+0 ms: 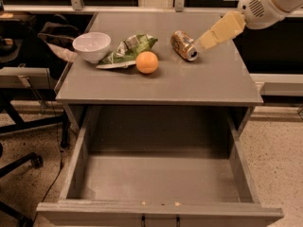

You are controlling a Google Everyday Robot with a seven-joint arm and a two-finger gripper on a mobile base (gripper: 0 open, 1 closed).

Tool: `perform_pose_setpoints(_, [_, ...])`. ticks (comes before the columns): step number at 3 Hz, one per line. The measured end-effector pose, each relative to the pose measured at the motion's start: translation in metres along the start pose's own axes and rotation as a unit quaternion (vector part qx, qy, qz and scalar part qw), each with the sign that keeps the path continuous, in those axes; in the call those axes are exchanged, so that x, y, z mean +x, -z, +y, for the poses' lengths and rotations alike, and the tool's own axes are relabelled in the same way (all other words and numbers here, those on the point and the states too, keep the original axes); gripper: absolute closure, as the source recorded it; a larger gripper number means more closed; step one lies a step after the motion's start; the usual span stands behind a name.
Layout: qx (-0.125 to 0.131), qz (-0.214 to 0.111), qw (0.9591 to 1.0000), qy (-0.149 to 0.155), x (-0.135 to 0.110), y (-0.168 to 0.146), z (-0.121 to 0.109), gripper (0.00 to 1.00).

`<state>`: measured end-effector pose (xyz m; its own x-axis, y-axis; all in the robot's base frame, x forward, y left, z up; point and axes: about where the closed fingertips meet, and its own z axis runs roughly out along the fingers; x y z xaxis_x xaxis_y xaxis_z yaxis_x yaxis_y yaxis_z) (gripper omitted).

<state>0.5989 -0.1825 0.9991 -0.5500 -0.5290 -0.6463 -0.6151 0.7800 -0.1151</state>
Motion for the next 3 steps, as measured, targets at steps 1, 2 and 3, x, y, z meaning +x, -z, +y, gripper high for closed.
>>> perform_pose_setpoints(1, [0.040,-0.006,0.9987,-0.031,-0.0196,-0.0312,-0.0187,0.00])
perform_pose_setpoints(2, [0.040,-0.006,0.9987,-0.031,-0.0196,-0.0312,-0.0187,0.00])
perform_pose_setpoints(3, [0.036,-0.018,0.9986,-0.033,-0.0197,-0.0327,-0.0197,0.00])
